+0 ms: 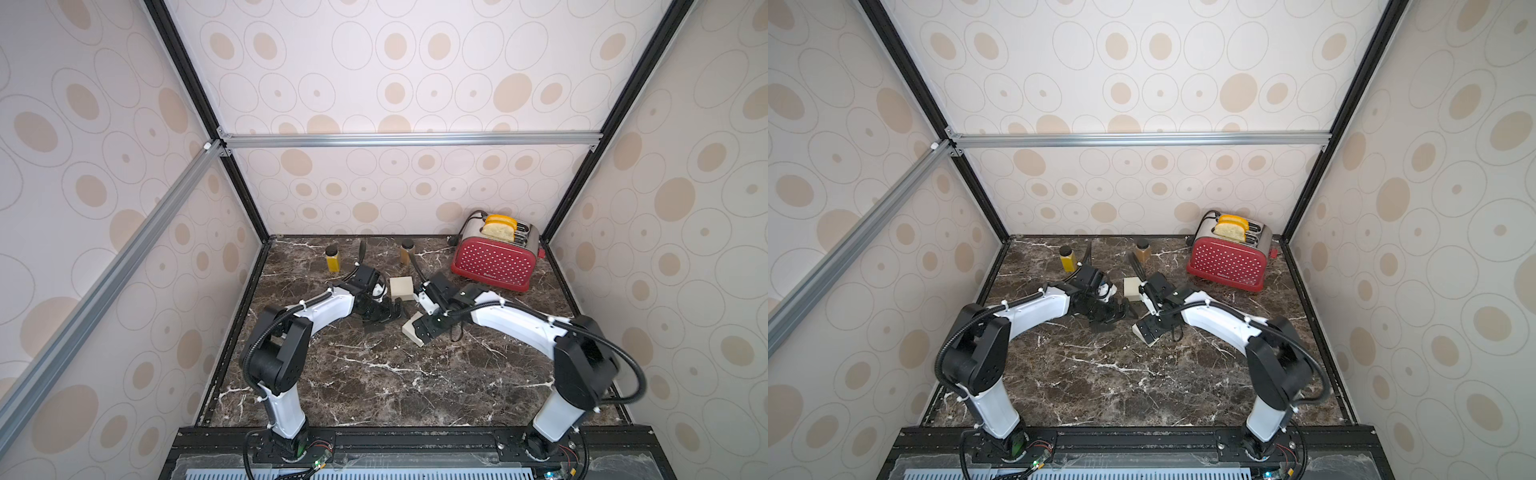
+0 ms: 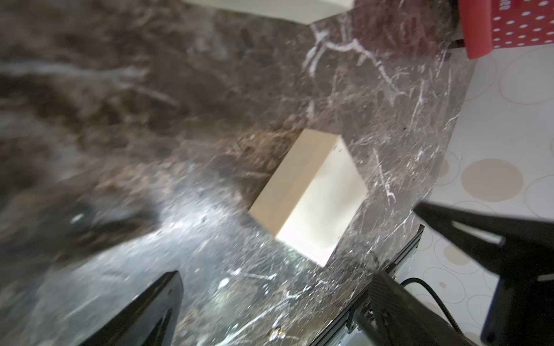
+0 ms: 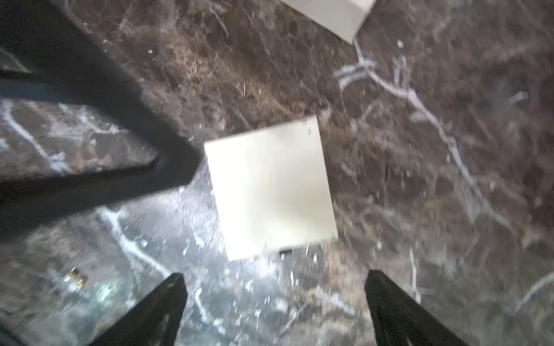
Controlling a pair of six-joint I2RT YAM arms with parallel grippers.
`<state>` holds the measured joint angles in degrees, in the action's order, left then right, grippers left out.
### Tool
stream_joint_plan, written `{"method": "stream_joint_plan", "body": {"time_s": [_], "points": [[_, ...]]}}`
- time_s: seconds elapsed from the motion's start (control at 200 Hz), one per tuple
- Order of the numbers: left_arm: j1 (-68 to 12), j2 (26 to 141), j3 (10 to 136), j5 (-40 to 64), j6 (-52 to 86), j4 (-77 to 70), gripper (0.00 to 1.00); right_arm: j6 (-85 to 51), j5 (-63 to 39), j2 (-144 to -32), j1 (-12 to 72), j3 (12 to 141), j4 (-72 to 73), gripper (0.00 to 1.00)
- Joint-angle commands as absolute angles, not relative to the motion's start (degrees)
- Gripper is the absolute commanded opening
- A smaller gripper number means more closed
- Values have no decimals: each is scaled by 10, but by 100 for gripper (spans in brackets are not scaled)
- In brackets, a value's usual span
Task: Place the earrings into the drawer-style jewelry box
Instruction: Adjust the jewelry box at the center of the board.
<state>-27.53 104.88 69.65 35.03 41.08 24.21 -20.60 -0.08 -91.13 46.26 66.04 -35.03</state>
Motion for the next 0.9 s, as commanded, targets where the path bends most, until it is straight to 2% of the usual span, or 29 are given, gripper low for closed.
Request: {"method": "stream_joint_plan", "body": {"time_s": [0.0,0.065,0.195,0.391,0.521,0.896], "points": [[-282,1099,776,348,400,257,99,-378,-5,-839,459,539,-247,88],[-283,1124,810,348,399,267,99,-438,-39,-803,450,461,-148,81],[-285,1162,846,343,402,291,99,-508,-118,-785,419,350,43,75],[-299,1184,861,348,401,294,95,-516,-179,-839,380,323,142,65],[-312,1188,858,359,405,290,88,-510,-203,-877,364,333,177,62],[-314,1143,790,362,414,268,87,-429,-237,-983,350,469,94,56]]}}
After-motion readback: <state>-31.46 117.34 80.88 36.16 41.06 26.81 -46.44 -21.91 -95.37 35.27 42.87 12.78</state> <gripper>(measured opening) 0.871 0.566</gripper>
